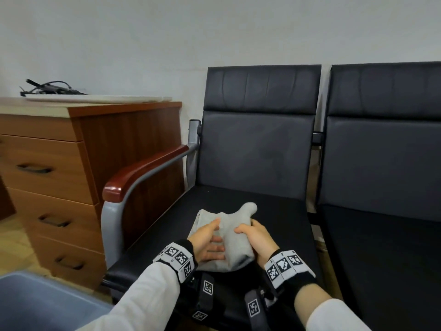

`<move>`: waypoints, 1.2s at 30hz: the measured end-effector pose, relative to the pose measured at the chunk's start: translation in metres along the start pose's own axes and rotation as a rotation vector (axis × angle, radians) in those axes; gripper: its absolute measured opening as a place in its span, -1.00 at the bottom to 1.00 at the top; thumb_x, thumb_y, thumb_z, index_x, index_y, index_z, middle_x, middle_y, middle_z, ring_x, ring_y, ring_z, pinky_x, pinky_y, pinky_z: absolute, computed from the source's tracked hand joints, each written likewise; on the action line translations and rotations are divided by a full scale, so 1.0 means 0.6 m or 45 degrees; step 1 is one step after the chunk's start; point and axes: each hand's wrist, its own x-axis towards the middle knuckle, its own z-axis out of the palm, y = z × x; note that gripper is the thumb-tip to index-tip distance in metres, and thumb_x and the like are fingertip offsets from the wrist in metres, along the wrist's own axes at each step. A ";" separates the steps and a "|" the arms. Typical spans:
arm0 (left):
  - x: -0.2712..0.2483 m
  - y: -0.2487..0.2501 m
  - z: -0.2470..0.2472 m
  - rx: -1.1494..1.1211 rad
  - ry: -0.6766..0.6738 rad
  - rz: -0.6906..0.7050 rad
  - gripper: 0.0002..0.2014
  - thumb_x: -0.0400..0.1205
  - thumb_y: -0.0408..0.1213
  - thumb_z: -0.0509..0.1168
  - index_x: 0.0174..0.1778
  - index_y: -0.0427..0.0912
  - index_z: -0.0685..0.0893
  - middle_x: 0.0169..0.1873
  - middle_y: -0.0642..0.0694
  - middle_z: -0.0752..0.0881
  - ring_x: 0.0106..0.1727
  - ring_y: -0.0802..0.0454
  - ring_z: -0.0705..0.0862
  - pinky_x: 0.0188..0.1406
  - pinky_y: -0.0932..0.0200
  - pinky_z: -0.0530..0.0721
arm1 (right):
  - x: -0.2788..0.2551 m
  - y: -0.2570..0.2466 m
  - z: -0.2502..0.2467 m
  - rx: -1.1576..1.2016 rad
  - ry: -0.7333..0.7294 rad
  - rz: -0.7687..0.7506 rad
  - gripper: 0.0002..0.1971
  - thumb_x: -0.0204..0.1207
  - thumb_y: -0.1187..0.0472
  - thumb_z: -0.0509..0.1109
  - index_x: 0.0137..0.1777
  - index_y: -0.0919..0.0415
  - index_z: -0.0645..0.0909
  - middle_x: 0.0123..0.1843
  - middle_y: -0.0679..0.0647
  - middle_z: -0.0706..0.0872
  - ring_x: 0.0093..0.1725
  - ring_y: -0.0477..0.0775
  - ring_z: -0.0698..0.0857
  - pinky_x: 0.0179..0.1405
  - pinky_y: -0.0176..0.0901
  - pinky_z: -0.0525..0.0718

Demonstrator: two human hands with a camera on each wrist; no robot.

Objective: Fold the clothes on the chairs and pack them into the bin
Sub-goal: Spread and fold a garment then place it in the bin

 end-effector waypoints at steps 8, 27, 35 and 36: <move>0.011 0.006 -0.055 -0.203 -0.124 -0.084 -0.33 0.48 0.26 0.32 0.33 -0.21 0.60 0.09 -0.37 0.73 0.16 -0.30 0.70 0.28 -0.28 0.59 | -0.014 -0.023 0.071 0.195 -0.190 -0.104 -0.72 0.68 -0.05 0.21 0.22 0.07 0.58 -0.10 0.08 0.75 -0.38 -0.08 0.63 -0.49 -0.30 0.47; 0.006 0.005 -0.118 1.142 0.638 0.130 -0.72 0.51 0.06 0.39 -0.01 -0.05 0.70 -0.11 -0.02 0.73 -0.09 0.05 0.69 0.02 0.09 0.69 | -0.030 -0.011 0.049 0.035 -0.276 -0.007 -0.68 0.70 -0.08 0.13 0.23 0.07 0.59 0.05 0.04 0.81 -0.03 0.05 0.77 -0.21 -0.21 0.64; 0.001 0.016 -0.081 1.152 0.532 -0.045 -0.34 0.53 0.16 0.33 0.39 -0.26 0.46 0.23 -0.19 0.64 0.18 -0.08 0.65 0.13 0.09 0.62 | -0.027 -0.006 0.049 0.053 -0.279 0.055 -0.71 0.69 -0.01 0.20 0.21 0.14 0.60 0.10 0.08 0.78 -0.07 0.02 0.75 -0.16 -0.19 0.67; 0.003 0.016 -0.079 1.106 0.531 -0.006 -0.38 0.52 0.12 0.36 0.35 -0.25 0.49 0.19 -0.18 0.65 0.17 -0.08 0.65 0.15 0.07 0.63 | -0.024 -0.004 0.046 0.066 -0.247 0.070 -0.72 0.67 0.01 0.24 0.22 0.16 0.60 0.08 0.10 0.77 -0.10 0.02 0.75 -0.19 -0.19 0.68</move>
